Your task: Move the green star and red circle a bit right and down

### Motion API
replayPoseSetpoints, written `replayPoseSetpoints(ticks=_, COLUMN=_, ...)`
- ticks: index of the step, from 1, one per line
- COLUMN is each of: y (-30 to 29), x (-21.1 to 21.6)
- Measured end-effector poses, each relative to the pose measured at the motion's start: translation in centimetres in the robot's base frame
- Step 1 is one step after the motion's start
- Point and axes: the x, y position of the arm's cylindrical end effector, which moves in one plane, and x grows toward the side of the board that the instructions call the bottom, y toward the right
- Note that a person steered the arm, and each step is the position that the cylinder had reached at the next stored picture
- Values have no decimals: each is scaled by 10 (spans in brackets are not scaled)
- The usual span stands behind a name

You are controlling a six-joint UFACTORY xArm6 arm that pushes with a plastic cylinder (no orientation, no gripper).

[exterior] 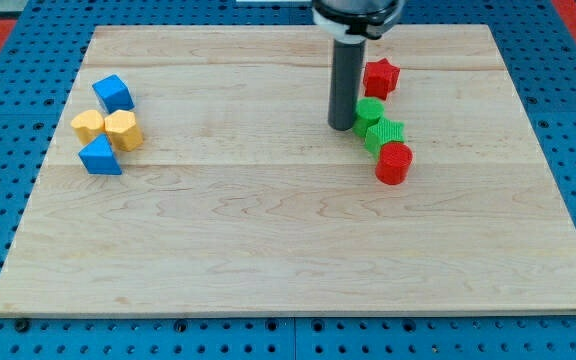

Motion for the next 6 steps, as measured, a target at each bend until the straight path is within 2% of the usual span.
replayPoseSetpoints(ticks=3, y=36, x=-6)
replayPoseSetpoints(ticks=4, y=-10, x=9)
replayPoseSetpoints(ticks=5, y=-2, x=26)
replayPoseSetpoints(ticks=6, y=-1, x=26)
